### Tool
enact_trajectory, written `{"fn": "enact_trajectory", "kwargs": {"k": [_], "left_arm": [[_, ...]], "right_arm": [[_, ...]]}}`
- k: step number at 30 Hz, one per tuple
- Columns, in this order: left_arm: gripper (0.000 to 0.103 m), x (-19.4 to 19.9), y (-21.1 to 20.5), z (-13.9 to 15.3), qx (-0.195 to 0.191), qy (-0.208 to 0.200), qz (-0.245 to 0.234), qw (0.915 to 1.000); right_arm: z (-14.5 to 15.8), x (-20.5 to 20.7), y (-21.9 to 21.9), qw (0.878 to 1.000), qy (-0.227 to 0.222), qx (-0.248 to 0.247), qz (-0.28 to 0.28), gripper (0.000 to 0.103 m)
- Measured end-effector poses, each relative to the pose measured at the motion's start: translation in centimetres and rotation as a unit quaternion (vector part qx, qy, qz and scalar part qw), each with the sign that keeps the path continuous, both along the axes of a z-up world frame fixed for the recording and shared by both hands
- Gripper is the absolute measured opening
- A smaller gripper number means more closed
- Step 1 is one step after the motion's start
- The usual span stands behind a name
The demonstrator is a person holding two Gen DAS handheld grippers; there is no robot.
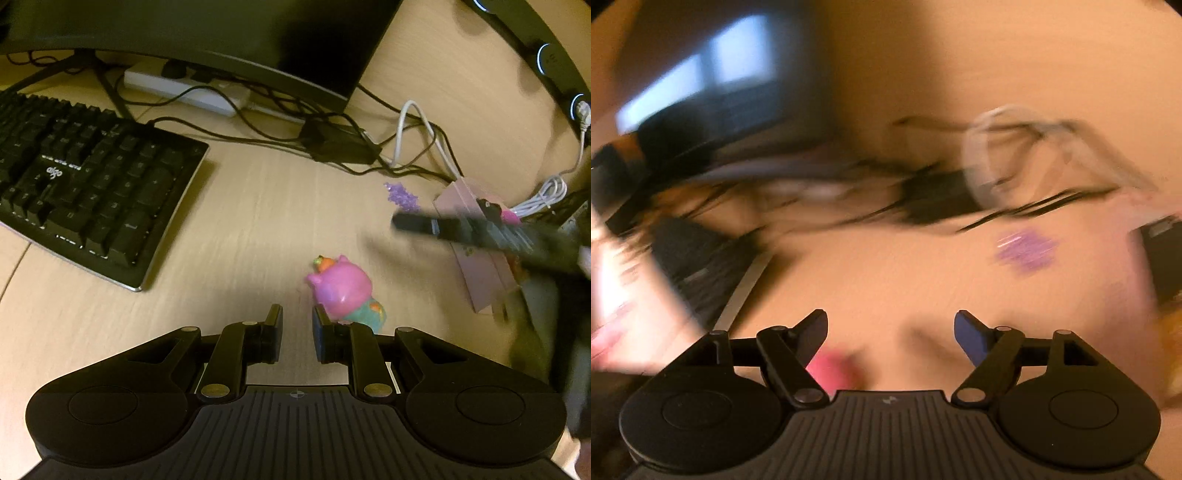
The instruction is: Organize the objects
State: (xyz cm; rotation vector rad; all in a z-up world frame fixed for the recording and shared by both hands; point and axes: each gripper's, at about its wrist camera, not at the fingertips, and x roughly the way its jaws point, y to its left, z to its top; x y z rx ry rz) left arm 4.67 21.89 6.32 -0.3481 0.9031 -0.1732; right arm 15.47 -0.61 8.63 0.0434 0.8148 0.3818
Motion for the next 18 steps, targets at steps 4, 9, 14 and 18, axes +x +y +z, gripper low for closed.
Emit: {"fn": "enact_trajectory", "kwargs": {"k": [4, 9, 14, 18], "left_arm": [[0.019, -1.0, 0.4, 0.4, -0.005, -0.005, -0.002, 1.0], [0.018, -2.8, 1.7, 0.7, -0.009, -0.01, 0.002, 0.9999], [0.019, -3.9, 3.2, 0.8, -0.003, -0.008, 0.023, 0.9997], [0.019, -4.1, 3.4, 0.9, 0.0, -0.004, 0.028, 0.9996]], "right_arm": [[-1.0, 4.6, -0.9, 0.994, -0.02, -0.046, -0.093, 0.076], [-3.5, 8.9, -0.9, 0.988, -0.006, -0.078, -0.136, 0.08], [-4.7, 10.5, -0.8, 0.985, 0.012, -0.08, -0.155, 0.08], [-4.9, 9.5, -0.6, 0.986, 0.008, -0.09, -0.143, 0.056]]}}
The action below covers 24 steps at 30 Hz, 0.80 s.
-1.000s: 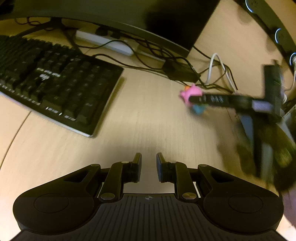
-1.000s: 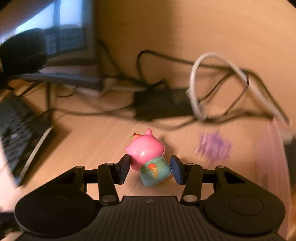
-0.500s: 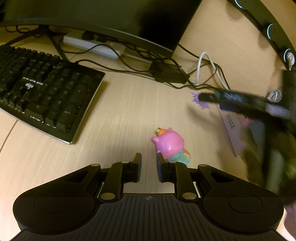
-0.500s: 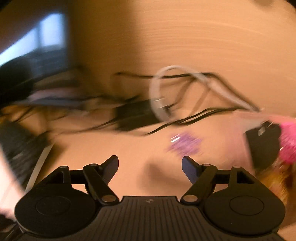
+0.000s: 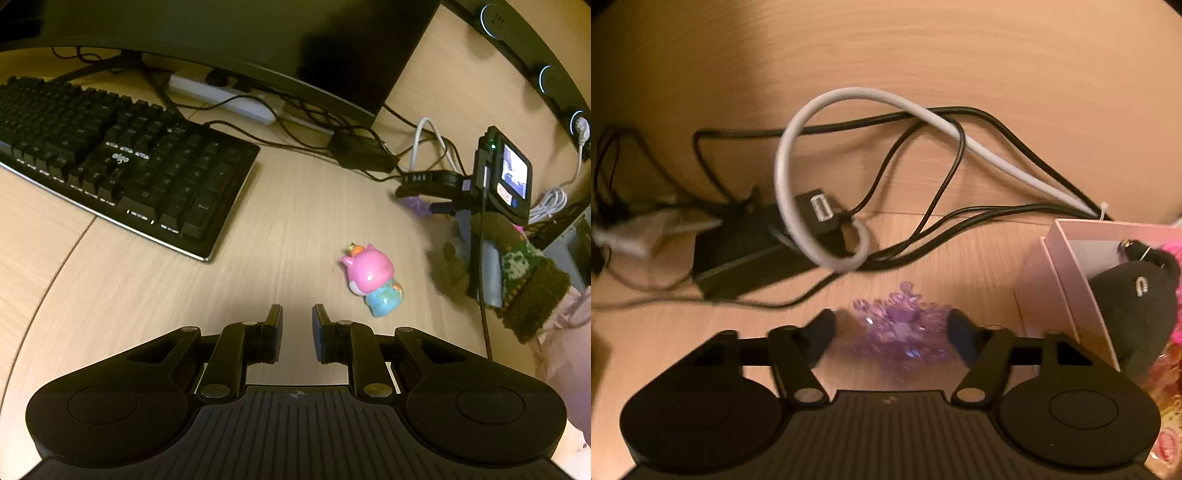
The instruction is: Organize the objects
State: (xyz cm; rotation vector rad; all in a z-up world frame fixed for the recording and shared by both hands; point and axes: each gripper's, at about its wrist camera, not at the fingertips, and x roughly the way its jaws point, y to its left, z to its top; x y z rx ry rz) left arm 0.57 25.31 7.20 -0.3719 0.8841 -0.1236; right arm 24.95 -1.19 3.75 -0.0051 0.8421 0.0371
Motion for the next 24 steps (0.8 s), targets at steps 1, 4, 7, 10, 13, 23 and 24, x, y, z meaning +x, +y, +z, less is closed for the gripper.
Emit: {"fn": "enact_trajectory", "kwargs": {"k": [1, 4, 7, 10, 13, 23, 24], "left_arm": [[0.018, 0.1, -0.1, -0.1, 0.0, 0.002, 0.0, 1.0], [0.019, 0.4, -0.8, -0.3, -0.001, 0.006, -0.004, 1.0], [0.019, 0.8, -2.1, -0.4, -0.002, 0.008, -0.017, 0.9998], [0.019, 1.0, -3.9, -0.2, 0.002, 0.005, -0.039, 0.9992], [0.019, 0.7, -6.6, 0.2, 0.039, -0.003, -0.075, 0.9964], [0.019, -0.1, -15.1, -1.8, 0.138, 0.009, -0.138, 0.9808], [0.019, -0.1, -15.6, -1.9, 0.142, 0.011, -0.134, 0.9807]], "right_arm": [[0.2, -0.6, 0.1, 1.0, 0.001, -0.002, 0.012, 0.054], [0.6, -3.1, -0.2, 0.999, 0.012, 0.005, 0.045, 0.053], [0.7, -7.1, -0.4, 0.997, 0.015, -0.004, 0.077, 0.054], [1.1, -11.9, -1.6, 0.995, 0.026, -0.001, 0.099, 0.054], [1.6, -16.0, -3.6, 0.994, 0.03, -0.013, 0.103, 0.054], [1.8, -23.6, -11.7, 0.995, -0.026, -0.082, 0.055, 0.094], [1.9, -23.9, -12.4, 0.995, -0.03, -0.08, 0.047, 0.094]]}}
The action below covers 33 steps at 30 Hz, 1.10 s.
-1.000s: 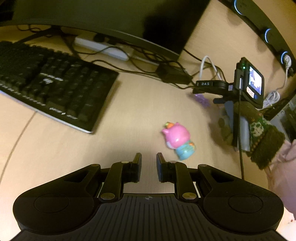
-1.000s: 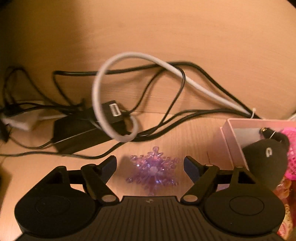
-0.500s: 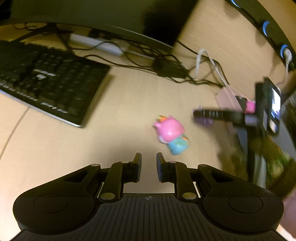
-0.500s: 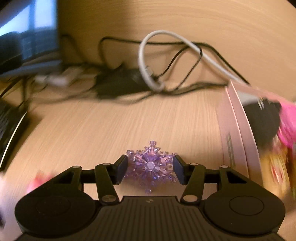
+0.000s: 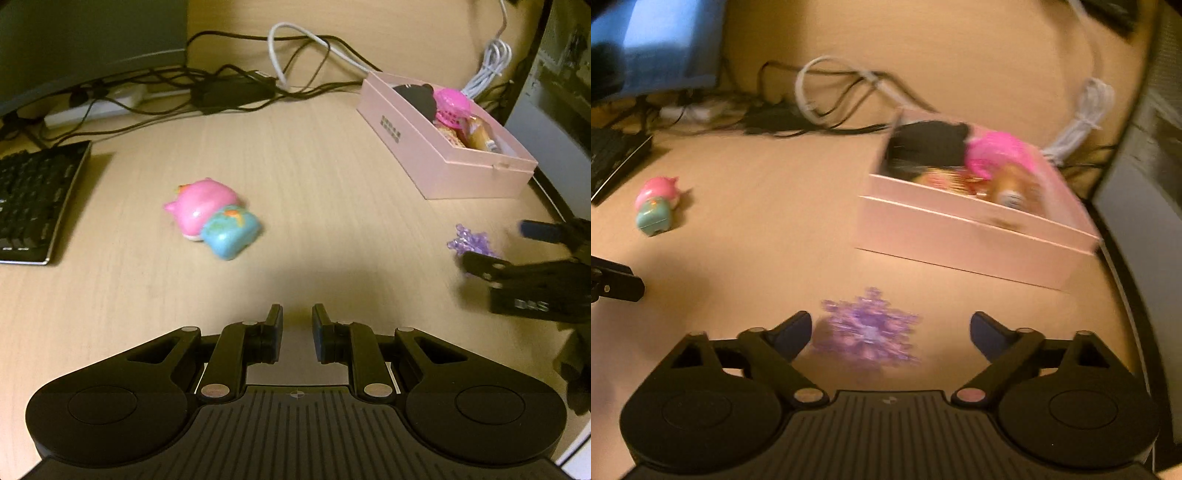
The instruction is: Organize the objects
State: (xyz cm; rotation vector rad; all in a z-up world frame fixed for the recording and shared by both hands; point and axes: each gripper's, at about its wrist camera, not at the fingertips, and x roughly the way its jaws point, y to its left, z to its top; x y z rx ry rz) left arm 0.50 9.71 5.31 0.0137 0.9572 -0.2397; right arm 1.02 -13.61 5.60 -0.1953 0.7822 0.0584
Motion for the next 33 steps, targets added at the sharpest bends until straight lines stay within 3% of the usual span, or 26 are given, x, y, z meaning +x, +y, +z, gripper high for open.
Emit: {"fn": "enact_trajectory", "kwargs": {"k": [3, 7, 12, 15, 23, 25, 30, 33], "left_arm": [[0.019, 0.0, -1.1, -0.1, 0.017, 0.0, 0.009, 0.9998], [0.019, 0.0, -2.4, -0.2, 0.035, -0.009, 0.012, 0.9993], [0.021, -0.3, -3.9, -0.2, 0.037, -0.008, -0.012, 0.9992], [0.029, -0.6, -4.9, -0.3, 0.052, -0.012, -0.028, 0.9982], [0.029, -0.6, -7.2, -0.2, 0.05, -0.002, -0.055, 0.9972], [0.042, -0.6, -7.6, -0.3, 0.047, 0.002, -0.061, 0.997], [0.057, -0.5, -8.4, -0.5, 0.048, 0.007, -0.071, 0.9963], [0.057, -0.3, -8.0, -0.4, 0.027, 0.011, -0.052, 0.9983]], "right_arm": [[-0.3, -0.5, -2.3, 1.0, 0.002, 0.023, -0.019, 0.101], [-0.8, -0.9, -4.1, 0.999, -0.002, 0.038, -0.014, 0.103], [-1.4, -0.8, -5.8, 0.994, 0.004, 0.107, -0.03, 0.103], [-1.6, -1.5, -5.6, 0.994, -0.007, 0.102, -0.026, 0.103], [-1.6, -1.7, -5.9, 0.994, -0.006, 0.104, -0.015, 0.103], [-1.5, -1.7, -5.9, 0.995, -0.004, 0.104, -0.007, 0.103], [-1.5, -1.8, -6.1, 0.994, -0.004, 0.105, 0.002, 0.103], [-1.5, -1.8, -6.1, 0.994, -0.005, 0.108, 0.001, 0.103]]}}
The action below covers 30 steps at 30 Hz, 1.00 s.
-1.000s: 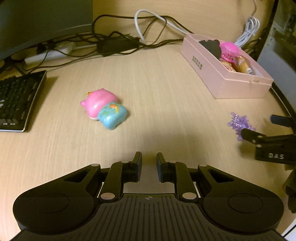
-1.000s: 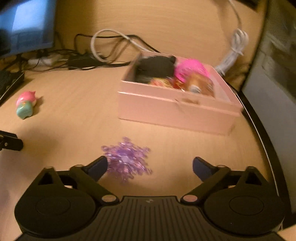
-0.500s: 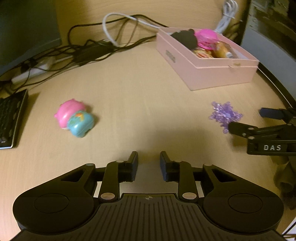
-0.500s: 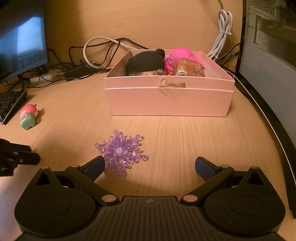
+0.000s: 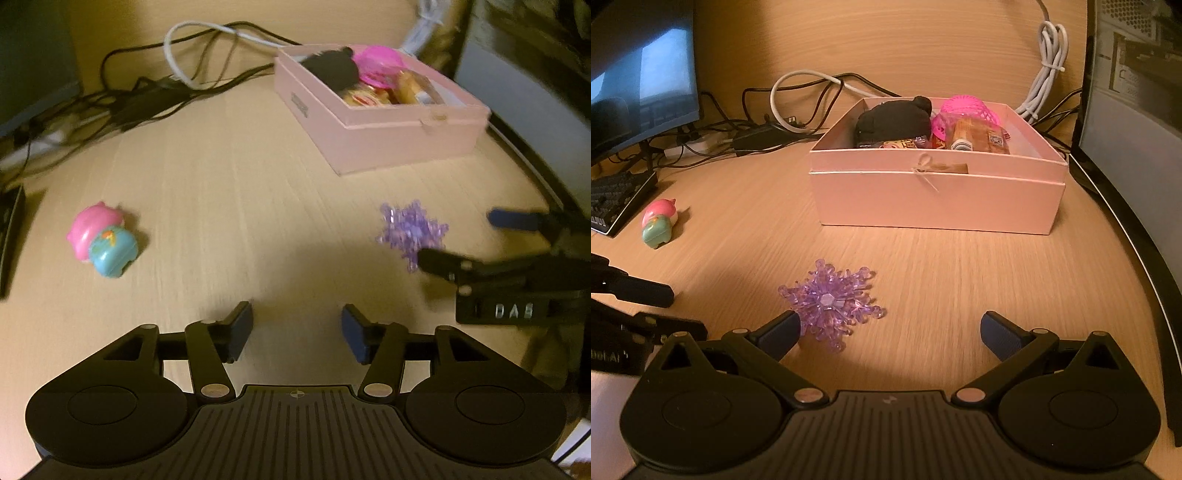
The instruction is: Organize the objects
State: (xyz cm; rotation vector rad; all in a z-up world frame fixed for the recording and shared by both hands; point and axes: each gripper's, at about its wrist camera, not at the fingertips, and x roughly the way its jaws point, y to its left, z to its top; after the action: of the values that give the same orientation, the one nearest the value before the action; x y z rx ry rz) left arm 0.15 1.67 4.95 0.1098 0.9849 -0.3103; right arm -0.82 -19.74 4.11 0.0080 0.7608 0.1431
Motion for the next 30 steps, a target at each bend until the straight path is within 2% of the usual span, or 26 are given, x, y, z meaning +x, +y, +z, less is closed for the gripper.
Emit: {"fn": "enact_trajectory", "kwargs": {"k": [1, 3, 4, 6, 8, 9, 12, 14, 16, 18, 26, 30], "left_arm": [[0.056, 0.1, 0.8, 0.3, -0.026, -0.002, 0.025, 0.9994], [0.056, -0.4, 2.7, 1.3, -0.056, -0.045, 0.093, 0.9931], [0.055, -0.4, 3.8, 2.1, -0.055, -0.077, 0.136, 0.9862], [0.054, 0.1, 5.8, 3.1, -0.05, -0.11, 0.211, 0.97], [0.053, 1.5, 8.1, 3.7, -0.069, -0.113, 0.276, 0.9519], [0.053, 2.4, 8.8, 3.7, -0.074, -0.105, 0.293, 0.9475], [0.054, 5.4, 9.5, 2.6, -0.049, -0.074, 0.298, 0.9503], [0.055, 6.9, 9.5, 1.6, -0.034, -0.048, 0.31, 0.9491], [0.054, 7.6, 9.5, 1.2, -0.012, -0.052, 0.313, 0.9483], [0.055, 7.9, 10.0, 0.8, -0.007, -0.05, 0.309, 0.9496], [0.052, 7.5, 11.3, 0.2, -0.049, -0.037, 0.285, 0.9566], [0.051, 6.0, 11.2, 1.3, -0.085, -0.038, 0.248, 0.9642]], "right_arm": [[0.0, 0.0, 0.0, 1.0, 0.0, 0.001, 0.0, 0.103], [0.0, -0.1, 0.0, 1.0, -0.001, 0.001, -0.001, 0.103], [0.0, -0.1, 0.0, 1.0, -0.001, 0.002, -0.001, 0.103], [0.0, 0.0, -0.1, 1.0, -0.001, 0.001, 0.0, 0.103], [0.0, 0.0, -0.1, 1.0, -0.001, 0.002, 0.001, 0.103], [0.0, 0.0, -0.1, 1.0, -0.001, 0.002, 0.001, 0.103], [0.0, 0.0, -0.1, 1.0, 0.0, 0.001, 0.001, 0.103], [0.1, 0.1, -0.1, 1.0, 0.002, 0.001, 0.001, 0.103], [0.4, 0.2, 0.0, 1.0, 0.012, -0.001, 0.0, 0.103], [0.7, 0.2, 0.0, 1.0, 0.02, 0.011, 0.0, 0.103], [1.3, 1.2, 3.0, 0.999, 0.036, -0.014, 0.027, 0.103], [0.9, 2.2, 4.1, 0.998, 0.047, -0.027, 0.026, 0.101]]}}
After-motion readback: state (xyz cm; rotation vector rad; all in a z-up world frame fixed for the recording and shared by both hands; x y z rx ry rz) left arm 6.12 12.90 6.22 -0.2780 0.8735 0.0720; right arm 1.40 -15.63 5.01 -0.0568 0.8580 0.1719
